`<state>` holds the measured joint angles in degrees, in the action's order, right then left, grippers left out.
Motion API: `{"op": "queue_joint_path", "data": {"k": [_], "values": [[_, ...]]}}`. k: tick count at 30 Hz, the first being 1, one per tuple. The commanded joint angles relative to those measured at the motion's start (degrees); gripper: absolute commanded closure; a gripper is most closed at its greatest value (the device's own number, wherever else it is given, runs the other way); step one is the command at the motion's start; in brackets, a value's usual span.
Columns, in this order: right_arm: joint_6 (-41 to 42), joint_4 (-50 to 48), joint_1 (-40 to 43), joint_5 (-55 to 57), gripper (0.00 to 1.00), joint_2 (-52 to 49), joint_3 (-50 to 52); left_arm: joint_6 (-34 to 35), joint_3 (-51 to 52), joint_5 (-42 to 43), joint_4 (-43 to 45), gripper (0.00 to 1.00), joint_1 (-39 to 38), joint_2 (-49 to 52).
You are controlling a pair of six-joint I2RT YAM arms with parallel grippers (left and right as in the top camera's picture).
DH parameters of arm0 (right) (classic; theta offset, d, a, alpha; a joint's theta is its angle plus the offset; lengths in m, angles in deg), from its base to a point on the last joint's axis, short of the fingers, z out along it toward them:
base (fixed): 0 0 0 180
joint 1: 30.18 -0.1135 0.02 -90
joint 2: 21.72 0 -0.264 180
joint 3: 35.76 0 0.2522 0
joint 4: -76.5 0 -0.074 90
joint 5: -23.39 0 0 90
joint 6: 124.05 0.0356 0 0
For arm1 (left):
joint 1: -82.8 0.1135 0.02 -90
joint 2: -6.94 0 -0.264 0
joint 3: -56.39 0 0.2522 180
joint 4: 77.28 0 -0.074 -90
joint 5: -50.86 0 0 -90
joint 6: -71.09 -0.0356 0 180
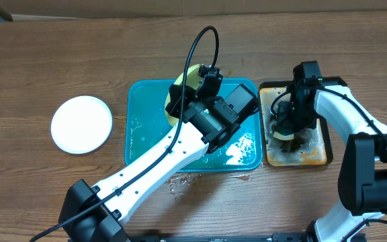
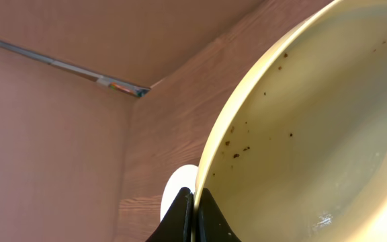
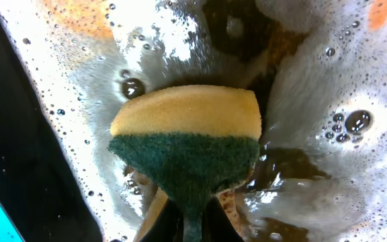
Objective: Clean dirty plates on tray and stack at the side
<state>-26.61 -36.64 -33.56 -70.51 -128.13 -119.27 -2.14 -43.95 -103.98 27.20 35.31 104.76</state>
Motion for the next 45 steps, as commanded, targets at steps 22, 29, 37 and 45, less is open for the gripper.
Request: {"op": "queue_joint_path", "data": {"k": [22,29,37,45], "values": [[-0.2,-4.3,0.2,0.8,0.65,1.5,1.6,3.6,0.2,3.0,0.0,0.96,1.0,-1.6],[0.0,-1.5,0.1,0.8,0.53,7.0,-1.1,4.3,0.2,3.0,-1.6,0.96,2.8,-1.6],[0.0,3.3,0.1,0.8,0.54,15.1,-1.1,7.5,0.2,11.0,-3.4,0.96,7.5,-2.7],[0.5,4.9,0.1,0.8,0.54,19.0,-1.1,8.1,0.2,23.0,-3.1,0.96,14.8,-5.9]]}}
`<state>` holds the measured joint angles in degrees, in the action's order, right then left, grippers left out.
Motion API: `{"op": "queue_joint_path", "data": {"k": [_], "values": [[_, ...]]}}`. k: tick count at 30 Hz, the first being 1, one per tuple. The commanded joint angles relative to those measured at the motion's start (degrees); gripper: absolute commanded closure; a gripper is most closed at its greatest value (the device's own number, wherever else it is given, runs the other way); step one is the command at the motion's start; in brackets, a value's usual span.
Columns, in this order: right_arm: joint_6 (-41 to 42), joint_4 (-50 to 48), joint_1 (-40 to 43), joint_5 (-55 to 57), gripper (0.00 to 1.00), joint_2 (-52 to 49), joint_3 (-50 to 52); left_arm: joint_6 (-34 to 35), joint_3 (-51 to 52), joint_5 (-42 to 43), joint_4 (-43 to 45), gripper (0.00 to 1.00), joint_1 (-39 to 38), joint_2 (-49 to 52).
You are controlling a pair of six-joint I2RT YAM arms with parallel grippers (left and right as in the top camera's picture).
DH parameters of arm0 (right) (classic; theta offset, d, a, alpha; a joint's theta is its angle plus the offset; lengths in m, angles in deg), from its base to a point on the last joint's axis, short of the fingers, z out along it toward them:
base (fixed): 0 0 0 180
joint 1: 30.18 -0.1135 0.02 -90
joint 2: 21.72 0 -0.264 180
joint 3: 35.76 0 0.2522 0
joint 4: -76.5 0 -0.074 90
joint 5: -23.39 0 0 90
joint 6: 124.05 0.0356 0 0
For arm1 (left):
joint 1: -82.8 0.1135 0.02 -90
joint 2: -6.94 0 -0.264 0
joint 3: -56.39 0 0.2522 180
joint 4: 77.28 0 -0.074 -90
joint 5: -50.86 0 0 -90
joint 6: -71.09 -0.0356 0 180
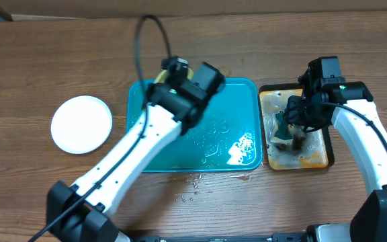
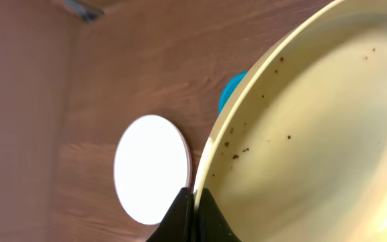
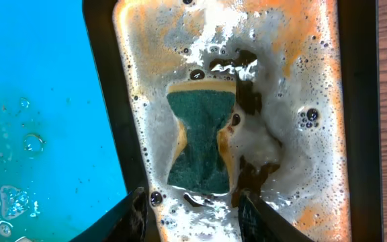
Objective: Clean dirty plates on tray and stack at the side
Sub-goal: 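Carry the yellow plate left and set it on the white plate stack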
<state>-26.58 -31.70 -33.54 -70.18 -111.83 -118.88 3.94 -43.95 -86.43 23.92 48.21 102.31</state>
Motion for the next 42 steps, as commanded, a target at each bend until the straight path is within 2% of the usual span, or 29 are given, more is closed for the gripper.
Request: {"op": "queue_joint_path", "data": {"k": [1,5,9,11,13,15,17,33,38,42], "values": [[0.7,0.0,0.1,0.5,0.54,3.5,-1.5,2.0,0.2,6.2,0.1,0.96,2.5,-3.9],[1.1,0.2,0.1,0.5,0.54,7.5,-1.5,1.9,0.2,12.1,-0.4,0.96,5.6,-5.5],[1.1,0.2,0.1,0.5,0.54,12.3,-1.5,0.0,0.2,26.1,-0.7,0.96,10.0,-6.0],[1.1,0.2,0.1,0.5,0.54,15.6,-1.4,-3.3,0.2,38.9,-0.5,0.96,14.2,-5.9],[1.1,-0.2,0.1,0.5,0.54,18.0,-0.8,-6.6,0.2,47.9,-0.1,0.96,17.6,-5.8],[1.1,-0.7,0.1,0.5,0.54,20.4,0.1,-9.3,0.2,54.8,0.2,0.96,21.1,-5.7],[1.1,-0.5,0.1,0.5,0.54,22.3,1.0,-10.9,0.2,58.2,0.2,0.96,24.4,-5.7],[1.0,4.1,0.1,0.4,0.54,24.2,2.3,-11.1,0.2,54.2,-1.6,0.96,56.3,-4.5],[1.0,4.3,0.1,0.4,0.54,24.2,2.3,-10.9,0.2,54.1,-0.8,0.96,65.9,2.0],[1.0,4.6,0.1,0.5,0.54,24.2,2.3,-10.9,0.2,54.1,-0.5,0.96,68.7,6.6]]}}
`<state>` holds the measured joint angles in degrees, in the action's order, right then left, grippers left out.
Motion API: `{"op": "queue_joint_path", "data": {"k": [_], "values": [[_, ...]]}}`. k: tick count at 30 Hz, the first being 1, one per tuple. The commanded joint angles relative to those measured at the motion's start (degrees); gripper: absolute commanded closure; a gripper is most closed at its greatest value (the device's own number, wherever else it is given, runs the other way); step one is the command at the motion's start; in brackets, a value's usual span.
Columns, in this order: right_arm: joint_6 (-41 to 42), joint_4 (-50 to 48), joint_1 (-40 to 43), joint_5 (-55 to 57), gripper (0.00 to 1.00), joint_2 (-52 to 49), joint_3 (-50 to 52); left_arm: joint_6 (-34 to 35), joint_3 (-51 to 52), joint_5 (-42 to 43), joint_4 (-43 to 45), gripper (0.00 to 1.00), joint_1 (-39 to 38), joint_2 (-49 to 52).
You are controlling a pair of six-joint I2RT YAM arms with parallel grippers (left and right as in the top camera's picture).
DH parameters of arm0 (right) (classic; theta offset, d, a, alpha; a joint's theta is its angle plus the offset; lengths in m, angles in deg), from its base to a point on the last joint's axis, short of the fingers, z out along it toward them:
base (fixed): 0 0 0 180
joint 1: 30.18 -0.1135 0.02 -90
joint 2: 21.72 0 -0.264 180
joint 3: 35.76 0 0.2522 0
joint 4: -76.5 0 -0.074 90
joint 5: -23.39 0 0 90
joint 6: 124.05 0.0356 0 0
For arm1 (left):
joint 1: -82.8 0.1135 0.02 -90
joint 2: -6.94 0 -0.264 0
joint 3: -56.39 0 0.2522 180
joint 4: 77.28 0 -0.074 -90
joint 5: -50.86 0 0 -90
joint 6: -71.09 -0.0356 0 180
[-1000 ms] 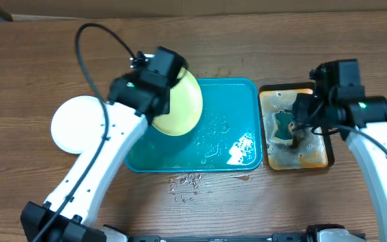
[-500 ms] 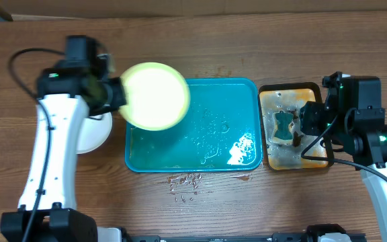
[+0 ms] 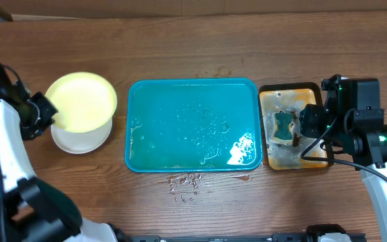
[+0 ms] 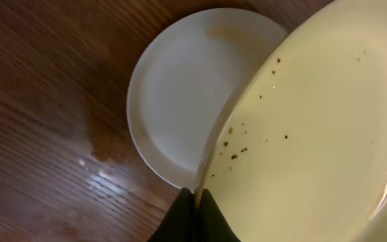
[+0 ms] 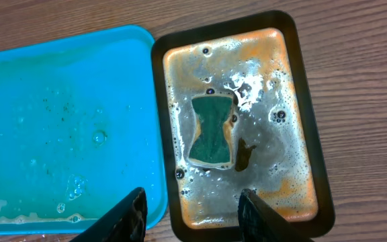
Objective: Clean dirty plates on tray and stack at the side
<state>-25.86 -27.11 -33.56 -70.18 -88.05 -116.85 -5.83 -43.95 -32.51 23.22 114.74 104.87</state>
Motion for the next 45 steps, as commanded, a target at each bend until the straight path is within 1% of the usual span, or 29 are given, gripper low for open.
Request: {"op": "queue_joint_path", "data": {"k": [1,7,12,13,14,15,16,17,18,19,21,23,24,27,29,32,34,35,36,40,45], "values": [[0.3,0.0,0.1,0.5,0.54,0.4,0.3,-1.1,0.2,0.2,0.2,0.96,2.6,5.1],[0.3,0.2,0.1,0.5,0.54,0.4,0.3,-1.1,0.2,-2.2,-0.3,0.96,3.7,11.0],[0.3,0.2,0.1,0.5,0.54,0.4,0.3,-1.1,0.2,-2.2,-0.2,0.95,3.8,12.3],[0.3,0.2,0.1,0.5,0.54,0.4,0.3,-1.1,0.2,-2.2,-0.2,0.9,3.8,12.3],[0.3,0.2,0.1,0.5,0.54,0.4,0.3,-1.1,0.2,-2.1,-0.3,0.77,3.8,12.2],[0.3,0.2,0.1,0.5,0.54,0.4,0.3,-1.1,0.2,-1.9,-0.7,0.36,3.8,12.2],[0.3,0.2,0.1,0.5,0.54,0.4,0.3,-1.1,0.2,-1.2,-1.2,0.13,3.8,12.2],[0.3,0.2,0.1,0.5,0.54,0.4,0.3,-1.2,0.1,0.6,-1.4,0.04,3.8,12.2],[0.3,0.2,0.1,0.5,0.54,0.4,0.3,-1.2,0.0,2.0,-1.7,0.03,3.8,12.1],[0.3,0.1,0.1,0.5,0.54,0.4,0.3,-1.7,-0.2,4.5,-1.9,0.0,3.8,12.0],[0.3,0.1,0.1,0.5,0.53,0.3,0.3,-4.5,-0.7,10.4,-2.4,0.0,3.7,11.6],[0.3,-0.2,0.1,0.4,0.45,0.2,0.3,-8.0,-0.9,16.4,-2.6,0.0,3.3,10.6],[0.3,-0.6,0.1,0.4,0.39,0.0,0.3,-9.0,-0.9,18.4,-2.7,0.0,3.0,9.9],[0.3,-2.7,0.1,-1.7,0.26,-0.7,0.3,-11.4,-0.9,21.6,-3.3,0.0,1.0,6.8],[0.3,-4.5,0.1,-3.5,0.22,-1.6,0.3,-12.2,-0.9,21.6,-3.5,0.0,-1.3,4.5],[0.0,-7.6,0.1,-5.7,0.17,-3.8,0.3,-14.4,-0.9,20.0,-4.1,0.0,-6.8,0.7],[-1.2,-7.7,0.1,-6.2,0.1,-5.6,0.3,-14.4,-0.9,15.9,-6.6,0.0,-11.9,-1.5],[-1.2,-6.2,0.1,-6.2,0.03,-6.9,0.3,-14.3,-0.9,13.5,-9.4,0.0,-14.9,-2.1],[-1.2,-5.0,0.1,-6.1,0.0,-7.6,0.3,-14.2,-0.9,11.8,-11.8,0.0,-16.8,-2.2],[-1.0,-1.2,0.1,-5.9,0.0,-8.7,0.3,-14.2,-0.2,8.3,-20.3,0.0,-22.7,-2.1],[-0.7,3.0,0.1,-4.9,0.0,-6.4,0.3,-13.1,0.3,8.3,-24.7,0.0,-26.6,-2.3]]}}
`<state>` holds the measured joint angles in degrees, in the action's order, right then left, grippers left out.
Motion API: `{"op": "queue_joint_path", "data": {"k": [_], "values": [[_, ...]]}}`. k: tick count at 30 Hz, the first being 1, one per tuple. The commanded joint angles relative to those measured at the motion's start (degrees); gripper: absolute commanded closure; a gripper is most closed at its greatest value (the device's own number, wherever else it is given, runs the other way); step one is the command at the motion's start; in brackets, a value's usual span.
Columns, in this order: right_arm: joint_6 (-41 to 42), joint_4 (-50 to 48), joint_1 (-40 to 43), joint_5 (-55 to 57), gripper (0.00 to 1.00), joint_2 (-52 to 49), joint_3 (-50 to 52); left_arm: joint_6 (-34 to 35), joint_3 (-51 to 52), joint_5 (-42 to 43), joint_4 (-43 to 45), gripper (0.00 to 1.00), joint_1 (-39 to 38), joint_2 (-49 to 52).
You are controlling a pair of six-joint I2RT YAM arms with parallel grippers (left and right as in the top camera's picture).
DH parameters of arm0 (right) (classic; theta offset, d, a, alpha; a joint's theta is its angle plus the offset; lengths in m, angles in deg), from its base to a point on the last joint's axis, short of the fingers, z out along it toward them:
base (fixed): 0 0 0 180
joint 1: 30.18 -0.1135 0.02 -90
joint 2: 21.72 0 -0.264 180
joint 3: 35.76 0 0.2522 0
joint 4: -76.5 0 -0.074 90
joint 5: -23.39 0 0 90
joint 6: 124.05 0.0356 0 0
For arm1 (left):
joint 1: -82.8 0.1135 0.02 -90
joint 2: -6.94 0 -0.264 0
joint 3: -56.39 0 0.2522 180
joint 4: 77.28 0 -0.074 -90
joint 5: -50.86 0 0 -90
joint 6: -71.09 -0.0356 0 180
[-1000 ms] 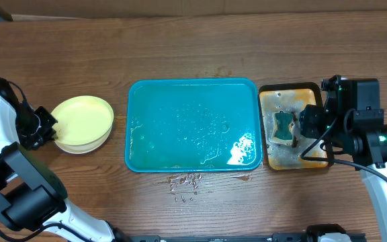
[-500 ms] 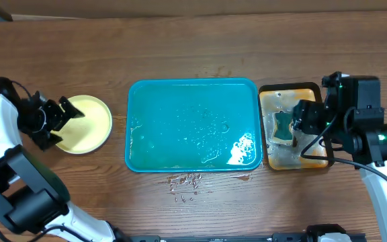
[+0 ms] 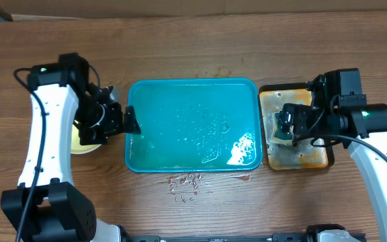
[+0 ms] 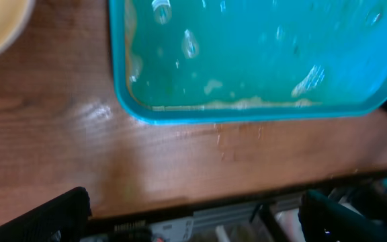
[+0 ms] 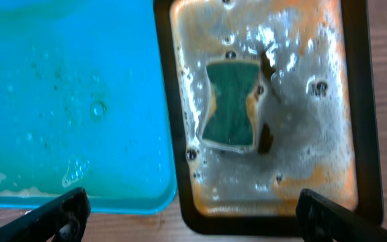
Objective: Clean dirty plates on tray and stack at the side
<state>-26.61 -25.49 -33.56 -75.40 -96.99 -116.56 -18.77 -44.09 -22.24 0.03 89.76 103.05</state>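
The yellow plate [image 3: 79, 144] lies at the left of the table, mostly hidden under my left arm; its rim shows in the left wrist view. The white plate is not visible. My left gripper [image 3: 119, 111] is open and empty beside the left edge of the wet teal tray [image 3: 247, 94], fingers [image 4: 46, 215] spread wide. My right gripper [image 3: 286, 126] hangs open above the green sponge [image 5: 230, 104], which lies in the foamy black tray [image 5: 361, 134].
Water drops lie on the wood [image 3: 190, 180] in front of the teal tray. The teal tray's front rim [image 4: 247, 114] and the table's front edge [image 4: 200, 198] show in the left wrist view. A wall runs along the back.
My left gripper has let go of the yellow plate at the left, opened, and moved right to the teal tray's left edge. The right gripper is still open and now sits over the sponge.
My left gripper held the speckled yellow plate over the teal tray while the right one was shut on the sponge in the black tray. Then the sponge lay free and the plate was further left. Then the plate hung over the white plate, where it now lies.
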Motion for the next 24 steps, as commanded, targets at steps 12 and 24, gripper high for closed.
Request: {"op": "queue_joint_path", "data": {"k": [12,24], "values": [[1.5,-6.6,0.1,1.2,0.0,33.4,16.1,-0.2,16.5,-1.9,15.6,0.0,-2.3,-27.9],[1.5,-6.7,0.1,2.3,0.0,43.2,17.7,-0.2,28.9,-3.8,28.0,0.0,-2.3,-61.8]]}}
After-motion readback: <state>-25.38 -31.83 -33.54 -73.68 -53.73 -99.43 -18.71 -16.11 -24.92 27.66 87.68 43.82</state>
